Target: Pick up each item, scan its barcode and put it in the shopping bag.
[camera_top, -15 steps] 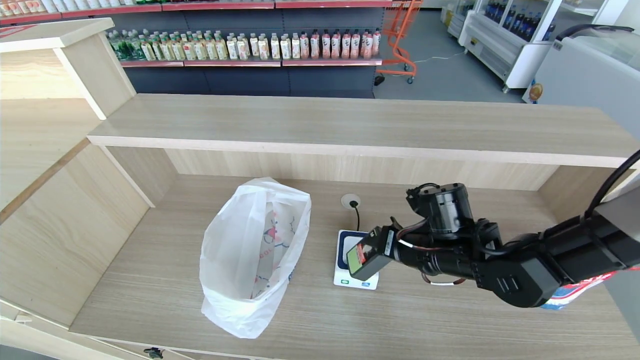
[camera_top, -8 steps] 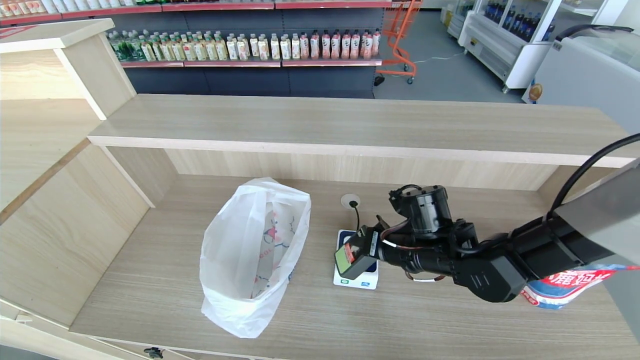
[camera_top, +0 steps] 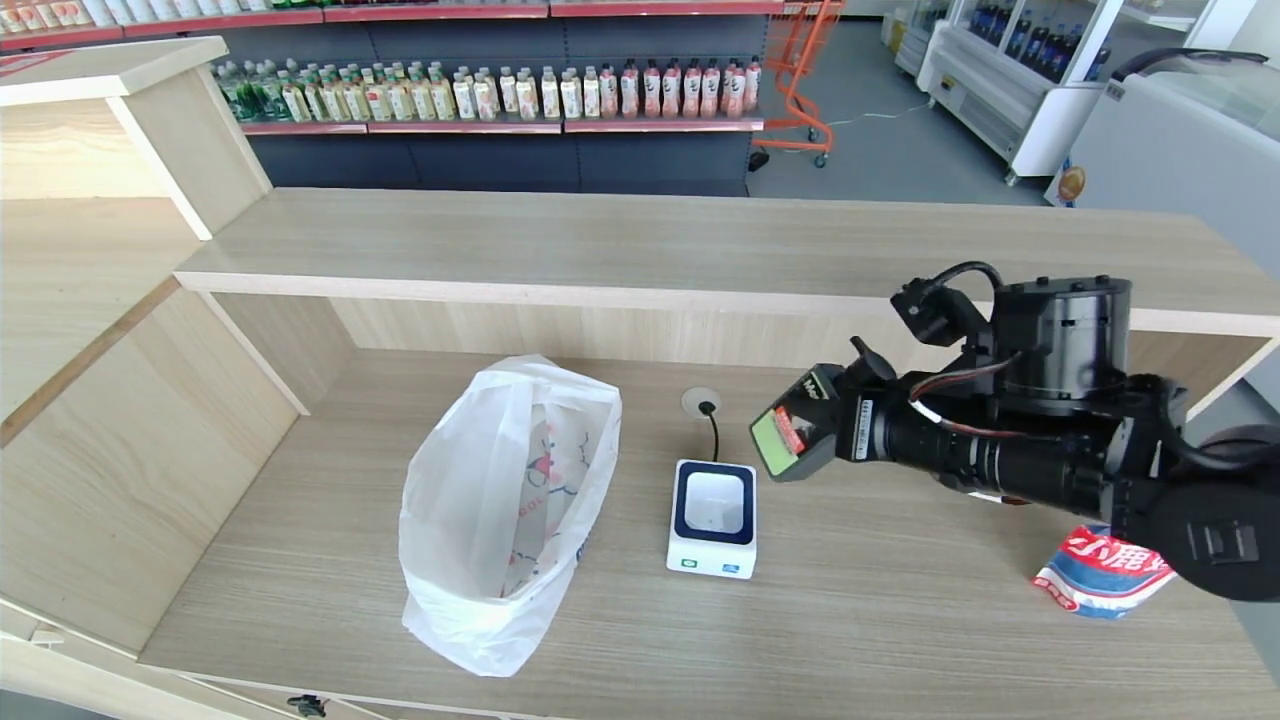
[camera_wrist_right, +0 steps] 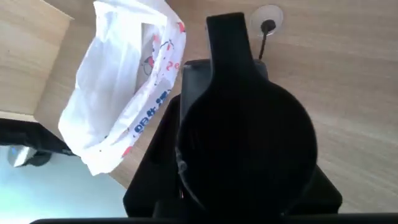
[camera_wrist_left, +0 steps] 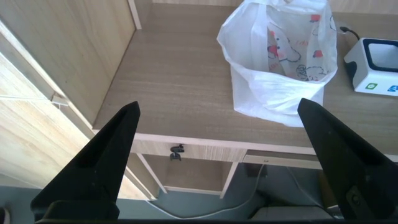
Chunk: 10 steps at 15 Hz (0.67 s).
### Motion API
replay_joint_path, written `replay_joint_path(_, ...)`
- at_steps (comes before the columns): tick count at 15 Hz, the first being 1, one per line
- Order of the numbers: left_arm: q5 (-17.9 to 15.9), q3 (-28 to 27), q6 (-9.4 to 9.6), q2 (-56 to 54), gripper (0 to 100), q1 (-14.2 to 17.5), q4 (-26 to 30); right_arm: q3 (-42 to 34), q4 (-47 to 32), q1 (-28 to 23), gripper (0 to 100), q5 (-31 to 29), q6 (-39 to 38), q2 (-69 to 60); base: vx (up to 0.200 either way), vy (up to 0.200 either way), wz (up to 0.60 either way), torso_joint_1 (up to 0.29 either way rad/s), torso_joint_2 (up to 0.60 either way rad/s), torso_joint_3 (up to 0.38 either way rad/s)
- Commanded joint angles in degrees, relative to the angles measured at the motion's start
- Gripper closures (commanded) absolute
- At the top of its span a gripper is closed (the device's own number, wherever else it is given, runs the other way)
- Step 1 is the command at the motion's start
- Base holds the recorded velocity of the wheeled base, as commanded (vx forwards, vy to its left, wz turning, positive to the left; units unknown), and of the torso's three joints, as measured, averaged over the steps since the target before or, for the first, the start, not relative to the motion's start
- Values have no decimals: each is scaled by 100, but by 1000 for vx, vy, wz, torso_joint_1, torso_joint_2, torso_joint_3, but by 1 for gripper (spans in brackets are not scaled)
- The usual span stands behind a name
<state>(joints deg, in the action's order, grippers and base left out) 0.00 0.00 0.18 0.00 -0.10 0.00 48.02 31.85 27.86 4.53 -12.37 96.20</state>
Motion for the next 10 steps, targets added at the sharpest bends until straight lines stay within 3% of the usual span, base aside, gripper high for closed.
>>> replay_joint_path(1, 9, 0, -1, 0, 0, 1, 0, -803, 23, -404, 100, 12, 1123, -1208, 0, 0, 0, 0, 0, 0)
replay_joint_path(2, 0, 0, -1, 0, 0, 1, 0, -1260, 137, -421, 100, 39, 1642, -1516, 0, 0, 0, 0, 0, 0)
replay_joint_path(3, 0, 0, -1, 0, 0, 1, 0, -1374, 172, -369, 100, 30, 1642, -1648, 0, 0, 0, 0, 0, 0)
replay_joint_path(10, 0, 0, 43, 0, 0, 1, 0, -1480, 119, -325, 100, -76, 1097, -1727, 0, 0, 0, 0, 0, 0)
